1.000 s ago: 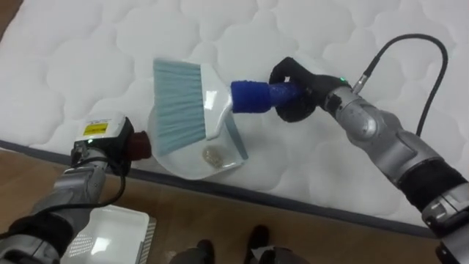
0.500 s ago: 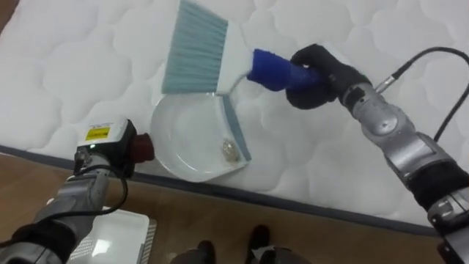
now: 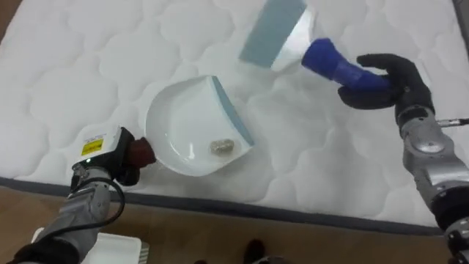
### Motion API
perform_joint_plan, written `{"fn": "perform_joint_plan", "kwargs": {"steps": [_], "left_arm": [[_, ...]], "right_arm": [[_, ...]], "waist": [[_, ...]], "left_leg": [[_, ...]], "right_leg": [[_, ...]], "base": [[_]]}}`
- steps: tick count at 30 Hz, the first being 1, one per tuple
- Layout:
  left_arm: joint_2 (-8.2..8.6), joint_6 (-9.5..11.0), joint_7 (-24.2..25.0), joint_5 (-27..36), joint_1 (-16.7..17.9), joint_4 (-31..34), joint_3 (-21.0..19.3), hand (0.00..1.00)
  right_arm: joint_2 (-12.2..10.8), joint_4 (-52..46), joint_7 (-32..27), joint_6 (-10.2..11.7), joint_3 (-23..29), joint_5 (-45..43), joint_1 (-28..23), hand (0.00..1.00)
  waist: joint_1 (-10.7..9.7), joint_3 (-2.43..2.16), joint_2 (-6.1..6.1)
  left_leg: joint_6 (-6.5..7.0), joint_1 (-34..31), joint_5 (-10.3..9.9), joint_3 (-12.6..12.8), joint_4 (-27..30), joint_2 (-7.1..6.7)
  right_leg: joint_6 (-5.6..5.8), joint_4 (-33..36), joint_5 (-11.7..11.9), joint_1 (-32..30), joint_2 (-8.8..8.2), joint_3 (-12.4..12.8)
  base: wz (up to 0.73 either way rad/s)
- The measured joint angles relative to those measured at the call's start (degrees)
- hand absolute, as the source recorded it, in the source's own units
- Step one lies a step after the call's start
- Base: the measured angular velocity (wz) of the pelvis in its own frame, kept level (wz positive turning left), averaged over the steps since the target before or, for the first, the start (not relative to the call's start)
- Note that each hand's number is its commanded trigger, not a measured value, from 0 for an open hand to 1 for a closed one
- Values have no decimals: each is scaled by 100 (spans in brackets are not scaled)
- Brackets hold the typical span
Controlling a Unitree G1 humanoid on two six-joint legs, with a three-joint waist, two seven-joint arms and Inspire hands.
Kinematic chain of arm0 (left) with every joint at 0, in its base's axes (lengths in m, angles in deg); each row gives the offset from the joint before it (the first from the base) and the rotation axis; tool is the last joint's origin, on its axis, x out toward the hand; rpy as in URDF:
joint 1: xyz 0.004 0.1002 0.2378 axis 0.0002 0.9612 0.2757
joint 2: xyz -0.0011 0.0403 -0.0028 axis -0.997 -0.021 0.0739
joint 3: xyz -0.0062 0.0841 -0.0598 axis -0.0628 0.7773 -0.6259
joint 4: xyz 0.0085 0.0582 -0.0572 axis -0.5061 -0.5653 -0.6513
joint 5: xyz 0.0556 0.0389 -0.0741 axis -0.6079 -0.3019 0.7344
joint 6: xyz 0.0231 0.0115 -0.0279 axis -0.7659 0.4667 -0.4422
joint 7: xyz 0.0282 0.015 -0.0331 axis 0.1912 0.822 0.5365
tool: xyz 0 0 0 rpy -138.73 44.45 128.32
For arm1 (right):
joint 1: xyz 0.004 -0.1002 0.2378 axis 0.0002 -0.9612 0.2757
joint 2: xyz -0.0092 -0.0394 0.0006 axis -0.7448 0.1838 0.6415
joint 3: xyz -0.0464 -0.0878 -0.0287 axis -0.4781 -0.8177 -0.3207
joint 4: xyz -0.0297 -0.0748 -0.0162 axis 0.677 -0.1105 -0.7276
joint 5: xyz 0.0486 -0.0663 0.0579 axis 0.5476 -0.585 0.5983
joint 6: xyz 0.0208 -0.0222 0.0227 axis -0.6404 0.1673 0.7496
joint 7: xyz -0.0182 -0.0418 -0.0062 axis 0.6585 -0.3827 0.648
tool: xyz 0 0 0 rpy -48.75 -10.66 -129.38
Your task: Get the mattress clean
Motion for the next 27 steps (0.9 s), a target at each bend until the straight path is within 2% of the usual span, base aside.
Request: {"fn": "perform_joint_plan", "kwargs": {"steps": [3,6,7,12,14,19,23,27], "left_arm": [[36,74,-16,18,173,63,-80,100],[49,138,-100,9,500,423,-220,100],[50,143,-104,-1,588,526,-286,100],[73,146,-218,19,1217,1200,-737,100],[90,127,-210,124,1449,1533,-856,100],[153,106,-200,153,1718,2026,-1236,100],[201,109,-190,274,2127,2626,-1405,100],[201,109,-181,418,2340,2940,-1461,100]], "right_arm": [[5,0,-192,6,292,228,-60,0],[12,-3,-401,18,579,503,-146,0],[12,-9,-444,18,602,520,-193,0],[10,-77,-664,-2,807,795,-619,0],[10,-479,-702,-57,926,776,-989,0],[10,-1095,-726,-67,1007,675,-1394,0],[10,-1847,-843,-99,1108,569,-1775,0],[10,-2276,-896,-127,1123,458,-1883,0]], "waist": [[-28,-46,15],[-53,-151,33],[-27,-168,33],[-2,-211,94],[8,-243,160],[-11,-243,224],[-3,-238,245],[-17,-228,258]], "left_leg": [[-5,365,14,33,-233,-17],[-12,618,35,31,-419,5],[-15,665,37,31,-451,14],[-24,1064,43,32,-727,32],[-22,1186,44,26,-809,34],[-30,1507,57,15,-1058,22],[-34,1796,62,14,-1193,27],[-34,2018,62,-34,-1343,9]], "right_leg": [[32,-192,13,318,21,13],[71,-479,77,600,108,28],[75,-522,95,658,128,26],[114,-833,132,1081,206,10],[144,-952,137,1220,233,11],[188,-1106,114,1479,273,14],[230,-1189,55,1749,300,24],[272,-1187,1,1916,298,16]], "base": [[-4],[0],[-4],[-2],[0],[0],[0],[6]]}}
